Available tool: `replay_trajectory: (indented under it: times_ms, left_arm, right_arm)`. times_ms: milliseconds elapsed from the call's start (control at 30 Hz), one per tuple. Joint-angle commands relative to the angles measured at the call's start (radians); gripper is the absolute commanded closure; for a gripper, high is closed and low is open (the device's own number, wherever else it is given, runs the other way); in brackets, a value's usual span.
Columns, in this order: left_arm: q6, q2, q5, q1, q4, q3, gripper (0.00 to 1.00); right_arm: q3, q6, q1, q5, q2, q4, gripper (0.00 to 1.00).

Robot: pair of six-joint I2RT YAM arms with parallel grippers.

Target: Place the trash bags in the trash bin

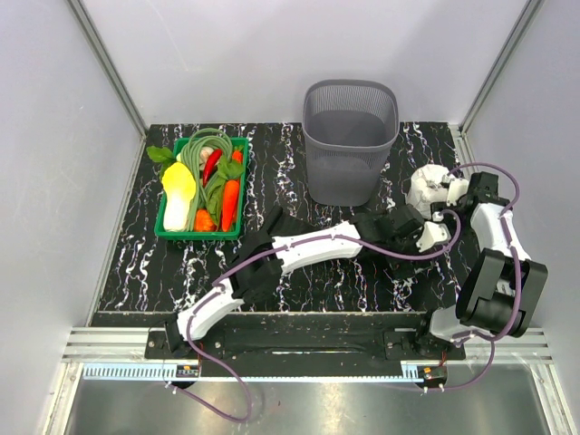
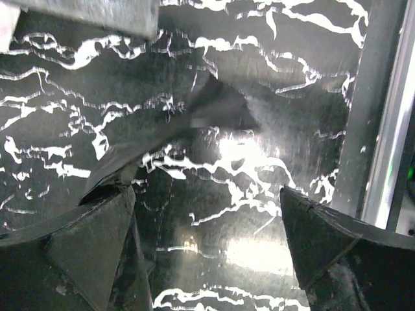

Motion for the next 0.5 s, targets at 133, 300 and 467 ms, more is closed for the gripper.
replay_trajectory:
  times_ms: [133,300,467]
  left_arm:
    - [0.066,-0.175,-0.038,0.066,-0.007,-0.056,0.01]
    - [0.072,-0.123,-0.038,0.117,-0.034,0.002,0.01]
    - [0.084,-0.048,-0.053,0.153,-0.03,0.092,0.01]
  right_arm:
    - [0.08,-0.012,-0.005,-0.04,0.044,-0.015,0.27]
    - [0.143,-0.009,-0.005,-0.051,0.079,-0.053,0.27]
    - [0.186,0.005,-0.005,-0.051,0.107,-0.077,0.27]
